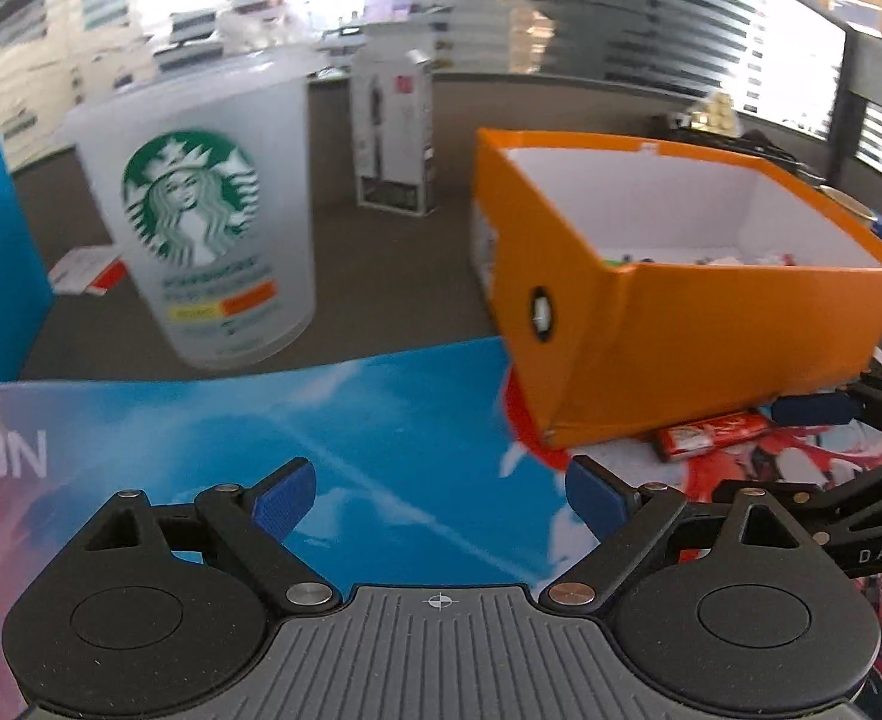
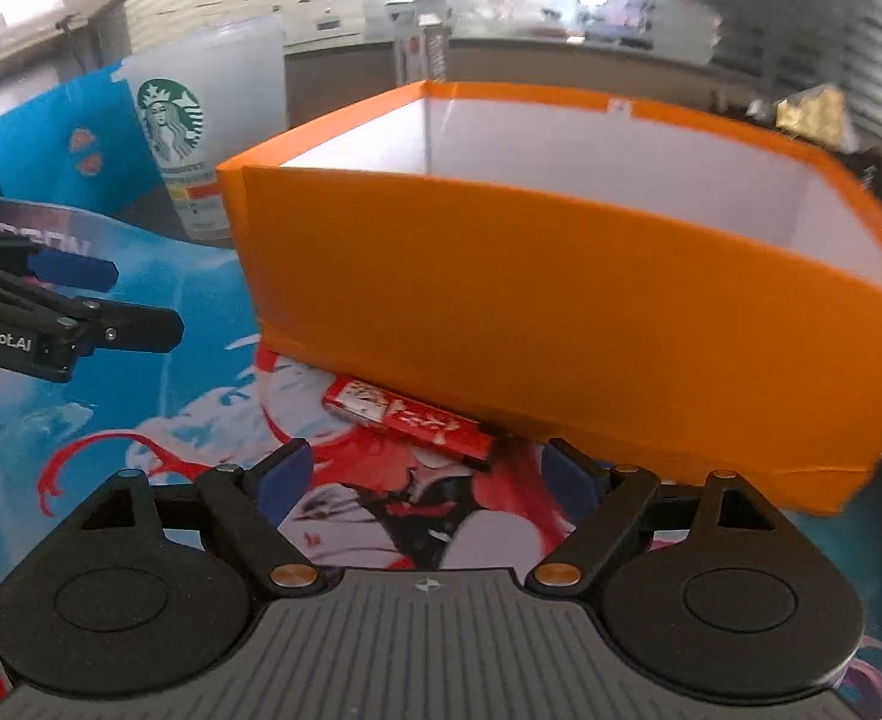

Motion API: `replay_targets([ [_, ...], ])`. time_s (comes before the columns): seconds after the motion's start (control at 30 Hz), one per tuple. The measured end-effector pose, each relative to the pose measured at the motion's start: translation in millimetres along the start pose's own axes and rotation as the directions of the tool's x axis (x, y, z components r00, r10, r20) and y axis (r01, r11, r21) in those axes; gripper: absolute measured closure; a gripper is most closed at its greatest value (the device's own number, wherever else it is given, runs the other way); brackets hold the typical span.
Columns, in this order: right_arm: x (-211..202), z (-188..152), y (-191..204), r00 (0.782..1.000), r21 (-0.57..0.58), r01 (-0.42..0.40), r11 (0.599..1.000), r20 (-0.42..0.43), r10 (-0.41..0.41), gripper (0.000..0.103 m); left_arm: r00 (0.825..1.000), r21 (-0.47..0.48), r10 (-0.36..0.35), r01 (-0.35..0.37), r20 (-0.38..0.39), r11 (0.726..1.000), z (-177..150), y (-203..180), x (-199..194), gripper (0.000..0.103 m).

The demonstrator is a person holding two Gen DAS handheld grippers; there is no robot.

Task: Organize rigid objects
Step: 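Move both tools back out of the box toward the mat, then grasp the red tube with the left tool while the right tool grasps the black pen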

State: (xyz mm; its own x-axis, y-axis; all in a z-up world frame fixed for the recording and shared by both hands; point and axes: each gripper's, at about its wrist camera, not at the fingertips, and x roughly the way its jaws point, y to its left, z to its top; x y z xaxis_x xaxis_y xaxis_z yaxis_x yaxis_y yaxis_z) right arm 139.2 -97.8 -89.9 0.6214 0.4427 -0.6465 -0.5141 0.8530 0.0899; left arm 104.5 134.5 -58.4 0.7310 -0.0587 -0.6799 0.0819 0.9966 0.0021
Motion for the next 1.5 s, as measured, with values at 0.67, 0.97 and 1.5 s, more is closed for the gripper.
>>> replay_targets([
  [0.67,-5,4,52,0.980,-0.160,-0.201,0.966,-0.042,0.197,0.011,1.000,-0.055,0.005,-0.007,-0.030,0.998,-3,8,8,0.011],
  [0.97,-63,-27,41,0.989,-0.126,0.117,0.985,0.104,-0.104,0.011,1.000,-0.010,0.013,-0.013,-0.026,1.000,-11,-31,14,0.011],
  [1.5,-71,-72,28,0.968,0.114,0.225,0.968,0.086,-0.235,0.055,1.000,-0.003,0.026,-0.026,-0.017,1.000,-21,-62,22,0.009],
])
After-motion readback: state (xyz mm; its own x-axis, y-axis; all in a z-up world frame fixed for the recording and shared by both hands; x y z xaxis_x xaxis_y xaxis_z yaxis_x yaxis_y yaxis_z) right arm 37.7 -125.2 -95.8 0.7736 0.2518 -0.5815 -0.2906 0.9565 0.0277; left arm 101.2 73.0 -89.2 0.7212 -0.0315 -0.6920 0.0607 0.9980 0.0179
